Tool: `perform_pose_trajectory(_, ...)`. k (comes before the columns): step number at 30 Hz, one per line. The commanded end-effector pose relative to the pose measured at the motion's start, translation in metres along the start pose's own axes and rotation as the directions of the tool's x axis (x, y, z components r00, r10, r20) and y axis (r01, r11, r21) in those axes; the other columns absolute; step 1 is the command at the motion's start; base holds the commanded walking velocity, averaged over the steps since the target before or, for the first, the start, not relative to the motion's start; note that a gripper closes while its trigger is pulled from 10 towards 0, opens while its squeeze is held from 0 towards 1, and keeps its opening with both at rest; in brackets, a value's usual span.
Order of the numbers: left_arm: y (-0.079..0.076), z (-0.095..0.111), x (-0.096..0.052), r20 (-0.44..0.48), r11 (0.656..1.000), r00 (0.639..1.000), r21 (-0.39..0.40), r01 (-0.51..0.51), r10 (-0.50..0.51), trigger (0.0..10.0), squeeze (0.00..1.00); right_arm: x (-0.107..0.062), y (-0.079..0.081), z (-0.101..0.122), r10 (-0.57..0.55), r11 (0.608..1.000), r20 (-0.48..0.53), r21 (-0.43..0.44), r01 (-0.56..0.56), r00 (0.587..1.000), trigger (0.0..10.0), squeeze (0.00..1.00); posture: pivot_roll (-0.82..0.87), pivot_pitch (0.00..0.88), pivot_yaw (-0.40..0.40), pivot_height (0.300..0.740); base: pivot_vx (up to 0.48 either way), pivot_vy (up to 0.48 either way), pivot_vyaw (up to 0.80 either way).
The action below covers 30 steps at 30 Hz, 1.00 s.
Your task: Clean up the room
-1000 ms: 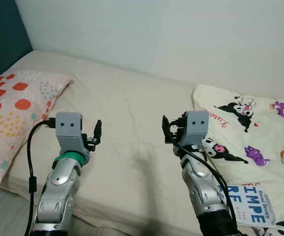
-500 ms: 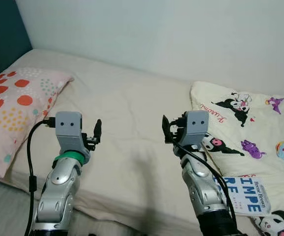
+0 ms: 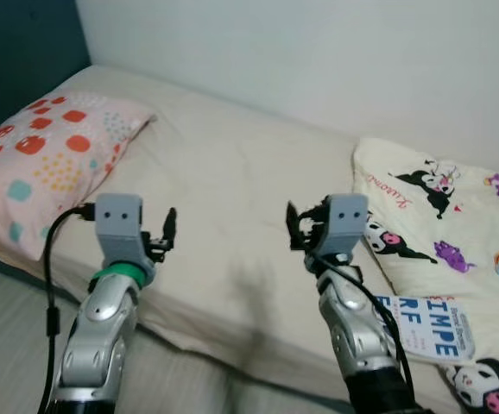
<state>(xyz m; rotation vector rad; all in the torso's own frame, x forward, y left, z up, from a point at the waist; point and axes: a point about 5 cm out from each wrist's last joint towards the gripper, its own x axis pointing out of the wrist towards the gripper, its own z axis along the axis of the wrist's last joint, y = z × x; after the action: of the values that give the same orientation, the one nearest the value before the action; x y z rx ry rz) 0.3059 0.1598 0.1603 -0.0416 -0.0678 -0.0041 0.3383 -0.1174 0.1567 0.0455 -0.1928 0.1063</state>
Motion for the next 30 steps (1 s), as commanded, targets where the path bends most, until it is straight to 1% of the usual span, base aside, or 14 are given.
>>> perform_pose_trajectory(1,-0.004,-0.006,-0.001,-0.021,1.0,1.0,-0.009,0.014,-0.014,10.0,0.0,-0.003,-0.007,-0.006,-0.018,1.0,-0.021,-0.011,0.018,1.0,10.0,0.0,0.04,0.061,-0.017,0.74,-0.274,0.0,0.0)
perform_pose_trajectory(9,-0.005,-0.005,0.001,-0.018,1.0,1.0,-0.004,0.018,-0.018,10.0,0.0,-0.002,-0.012,-0.006,-0.028,0.999,-0.023,-0.02,0.027,0.999,10.0,0.0,0.05,0.055,-0.012,0.74,-0.27,0.0,0.0)
perform_pose_trajectory(17,-0.004,-0.006,0.003,-0.018,1.0,1.0,0.001,0.021,-0.021,10.0,0.0,-0.001,-0.012,-0.007,-0.029,0.999,-0.02,-0.02,0.028,0.999,10.0,0.0,0.05,0.046,-0.009,0.74,-0.267,0.0,0.0)
perform_pose_trajectory(19,-0.004,-0.006,0.003,-0.024,1.0,0.999,0.004,0.021,-0.021,10.0,0.0,-0.001,-0.013,-0.007,-0.031,0.999,-0.02,-0.021,0.03,0.999,10.0,0.0,0.04,0.045,-0.005,0.74,0.0,0.0,0.0)
perform_pose_trajectory(20,-0.006,-0.008,0.004,-0.043,1.0,0.999,0.004,0.031,-0.031,10.0,0.0,-0.002,-0.016,-0.007,-0.037,0.999,-0.021,-0.024,0.037,0.999,10.0,0.0,0.04,0.045,-0.002,0.74,0.0,0.0,0.0)
perform_pose_trajectory(23,-0.011,-0.011,0.005,-0.063,0.999,0.997,0.008,0.048,-0.048,10.0,0.0,-0.003,-0.02,-0.009,-0.049,0.998,-0.026,-0.031,0.048,0.998,10.0,0.0,0.03,0.046,0.005,0.74,0.0,0.0,0.0)
perform_pose_trajectory(24,-0.013,-0.013,0.005,-0.076,0.999,0.996,-0.001,0.055,-0.055,10.0,0.0,-0.004,-0.023,-0.009,-0.056,0.998,-0.028,-0.035,0.055,0.998,10.0,0.0,0.02,0.047,0.016,0.74,0.0,0.0,0.0)
perform_pose_trajectory(28,-0.016,-0.015,0.005,-0.091,0.998,0.994,-0.012,0.061,-0.062,10.0,0.0,-0.005,-0.027,-0.01,-0.063,0.997,-0.029,-0.038,0.062,0.998,10.0,0.0,0.02,0.048,0.02,0.74,0.0,0.0,0.0)
perform_pose_trajectory(30,-0.019,-0.019,0.008,-0.119,0.996,0.989,0.003,0.087,-0.086,10.0,0.0,-0.01,-0.034,-0.014,-0.088,0.995,-0.043,-0.052,0.085,0.995,10.0,0.0,0.0,0.055,0.046,0.74,0.0,0.0,0.0)
